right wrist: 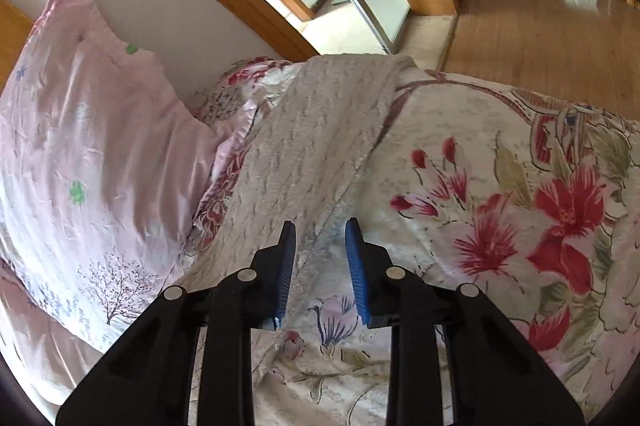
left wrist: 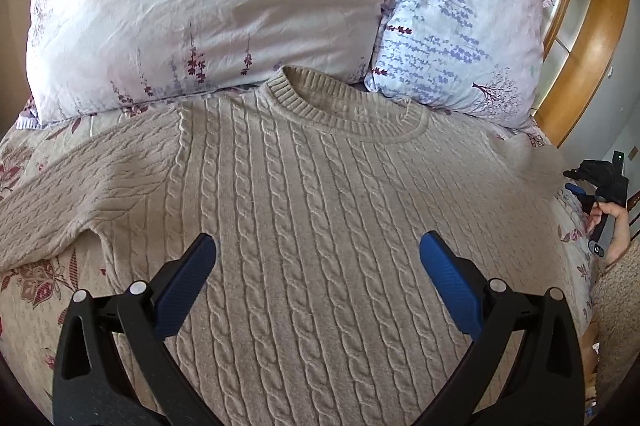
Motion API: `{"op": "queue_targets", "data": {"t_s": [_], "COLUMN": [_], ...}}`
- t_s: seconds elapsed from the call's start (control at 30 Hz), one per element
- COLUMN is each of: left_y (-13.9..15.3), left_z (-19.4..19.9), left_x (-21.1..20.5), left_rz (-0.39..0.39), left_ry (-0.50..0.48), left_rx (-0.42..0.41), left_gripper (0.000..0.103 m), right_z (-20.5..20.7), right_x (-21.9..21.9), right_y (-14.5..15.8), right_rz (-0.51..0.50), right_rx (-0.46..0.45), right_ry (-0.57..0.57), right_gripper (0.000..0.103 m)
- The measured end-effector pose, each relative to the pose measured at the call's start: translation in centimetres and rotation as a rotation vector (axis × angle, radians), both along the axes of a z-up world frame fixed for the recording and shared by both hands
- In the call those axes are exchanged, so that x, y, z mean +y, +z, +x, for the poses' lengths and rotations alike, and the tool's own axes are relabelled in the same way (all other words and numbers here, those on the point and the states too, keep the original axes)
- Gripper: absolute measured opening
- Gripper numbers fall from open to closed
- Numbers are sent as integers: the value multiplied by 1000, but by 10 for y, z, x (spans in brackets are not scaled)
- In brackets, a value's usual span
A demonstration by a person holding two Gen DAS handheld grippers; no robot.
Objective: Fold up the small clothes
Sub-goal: 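Move the right tool to a sweater sleeve cuff and close on it, then carry the held sleeve with the right tool across the sweater body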
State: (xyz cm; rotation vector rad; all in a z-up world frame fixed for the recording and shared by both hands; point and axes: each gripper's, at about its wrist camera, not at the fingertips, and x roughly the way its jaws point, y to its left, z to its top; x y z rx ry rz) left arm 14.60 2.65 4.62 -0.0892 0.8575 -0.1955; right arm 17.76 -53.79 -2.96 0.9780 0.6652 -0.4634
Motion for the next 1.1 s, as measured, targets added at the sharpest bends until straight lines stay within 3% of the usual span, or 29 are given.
{"op": "queue_targets", "data": {"t_s": [0.13, 0.17, 0.2, 0.27, 0.4, 0.6, 0.77, 0.93, 1.1], "left_y": [-4, -5, -4, -4, -4, -4, -2, -3, -4], "left_z": [2, 2, 2, 1, 0, 0, -2, -4, -6], "left_x": [1, 2, 2, 3, 9, 14, 14, 18, 20], "left_rz": [-3, -4, -3, -6, -8, -32, -32, -45, -42], "left_ry": [0, 0, 1, 4, 15, 28, 32, 45, 48], "left_rx": [15, 15, 14, 12, 8, 12, 5, 9, 11], "left_gripper": [101, 101, 101, 101, 101, 101, 101, 101, 101], "right_z": [5, 7, 10, 12, 5, 9, 24, 45, 57], "right_x": [-2, -1, -2, -1, 14, 65, 145, 232, 272], "right_y": [-3, -3, -3, -1, 26, 79, 106, 76, 26], "right_rz": [40, 30, 17, 1, -73, -136, -166, -136, -89], "right_rx": [-33, -34, -30, -32, -131, -310, -402, -311, -154], "right_ry": [27, 34, 43, 47, 95, 259, 493, 734, 831], "right_gripper": [28, 25, 13, 11, 10, 9, 9, 9, 10]}}
